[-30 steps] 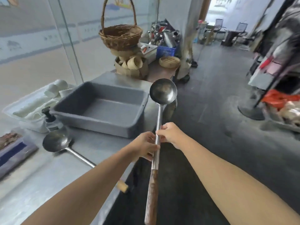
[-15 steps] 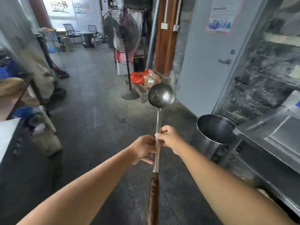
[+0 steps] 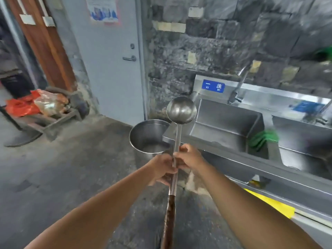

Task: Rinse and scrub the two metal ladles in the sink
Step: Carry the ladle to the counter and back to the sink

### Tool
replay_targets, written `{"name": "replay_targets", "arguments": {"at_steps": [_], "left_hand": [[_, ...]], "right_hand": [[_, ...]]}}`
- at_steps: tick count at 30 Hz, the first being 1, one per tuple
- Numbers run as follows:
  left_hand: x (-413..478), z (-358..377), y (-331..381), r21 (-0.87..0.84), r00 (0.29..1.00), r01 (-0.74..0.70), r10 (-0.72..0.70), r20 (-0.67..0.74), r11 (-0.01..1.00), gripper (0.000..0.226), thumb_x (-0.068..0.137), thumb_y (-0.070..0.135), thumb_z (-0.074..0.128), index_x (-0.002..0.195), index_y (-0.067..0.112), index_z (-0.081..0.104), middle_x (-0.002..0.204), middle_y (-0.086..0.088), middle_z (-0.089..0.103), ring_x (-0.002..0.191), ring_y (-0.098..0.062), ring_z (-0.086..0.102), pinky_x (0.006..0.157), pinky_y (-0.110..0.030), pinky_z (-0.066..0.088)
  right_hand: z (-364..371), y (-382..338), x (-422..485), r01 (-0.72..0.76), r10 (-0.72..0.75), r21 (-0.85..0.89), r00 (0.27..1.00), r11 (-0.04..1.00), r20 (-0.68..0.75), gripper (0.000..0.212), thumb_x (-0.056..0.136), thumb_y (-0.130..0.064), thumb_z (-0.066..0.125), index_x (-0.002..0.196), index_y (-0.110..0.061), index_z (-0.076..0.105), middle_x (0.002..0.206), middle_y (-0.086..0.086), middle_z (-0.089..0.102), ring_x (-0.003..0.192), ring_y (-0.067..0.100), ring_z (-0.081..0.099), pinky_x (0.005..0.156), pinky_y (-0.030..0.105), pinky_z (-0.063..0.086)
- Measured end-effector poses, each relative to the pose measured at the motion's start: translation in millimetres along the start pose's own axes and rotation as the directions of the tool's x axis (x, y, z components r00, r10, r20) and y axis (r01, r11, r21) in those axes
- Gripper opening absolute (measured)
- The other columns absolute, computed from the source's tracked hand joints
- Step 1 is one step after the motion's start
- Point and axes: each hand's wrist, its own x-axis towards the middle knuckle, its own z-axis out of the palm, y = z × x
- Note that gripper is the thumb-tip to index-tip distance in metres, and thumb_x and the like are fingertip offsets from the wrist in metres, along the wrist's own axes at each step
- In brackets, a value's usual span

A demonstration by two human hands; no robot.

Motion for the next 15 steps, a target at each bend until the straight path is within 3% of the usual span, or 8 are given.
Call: {"name": "replay_targets", "arguments": {"at_steps": [3,6,11,13,15], "left_hand": [[77,3,31,-0.017,0.997,-0.023,0.025,0.066,1.0,0.026,0.088,-0.001,0.066,0.111,0.01,0.063,0.11,-0.012,0.07,0.097,-0.025,0.069,0.067,-0.044,0.063],[141,4,68,-0.027,0.987,0.005,0.0,0.16,1.0,0.028,0.089,-0.002,0.065,0.102,0.022,0.063,0.105,-0.004,0.069,0.104,-0.025,0.065,0.07,-0.044,0.062],[227,6,115,0.036,0.973,0.046,-0.053,0.226,0.998,0.033,0.088,0.001,0.067,0.118,0.009,0.056,0.115,-0.016,0.065,0.104,-0.033,0.066,0.075,-0.047,0.062],[265,15,127,0.064,0.964,0.083,-0.097,0.246,0.994,0.031,0.089,0.002,0.068,0.117,0.008,0.055,0.114,-0.017,0.065,0.101,-0.033,0.068,0.076,-0.048,0.062],[298,22,134,0.079,0.952,0.118,-0.135,0.276,0.99,0.028,0.089,0.003,0.068,0.113,0.009,0.056,0.111,-0.017,0.067,0.099,-0.032,0.069,0.075,-0.05,0.062]], "right_hand": [[-36,-5,64,-0.043,0.045,0.034,0.997,0.999,-0.064,0.024,0.086,-0.01,0.072,0.098,-0.022,0.055,0.102,0.009,0.065,0.082,0.023,0.07,0.067,0.038,0.062],[-70,-14,120,-0.115,0.126,0.085,0.982,0.99,-0.139,0.034,0.086,-0.008,0.072,0.116,-0.014,0.056,0.11,0.012,0.063,0.089,0.027,0.071,0.068,0.04,0.062],[-113,-33,179,-0.197,0.207,0.135,0.976,0.971,-0.063,0.052,0.089,-0.005,0.068,0.135,-0.016,0.046,0.109,0.018,0.068,0.091,0.032,0.073,0.083,0.046,0.061],[-130,-30,207,-0.225,0.24,0.176,0.968,0.958,-0.069,0.058,0.087,-0.003,0.071,0.135,-0.021,0.045,0.111,0.017,0.067,0.088,0.03,0.072,0.074,0.039,0.063],[-145,-25,230,-0.247,0.265,0.183,0.961,0.952,-0.083,0.046,0.085,-0.003,0.073,0.123,-0.016,0.05,0.099,0.014,0.065,0.073,0.022,0.069,0.061,0.032,0.061]]}}
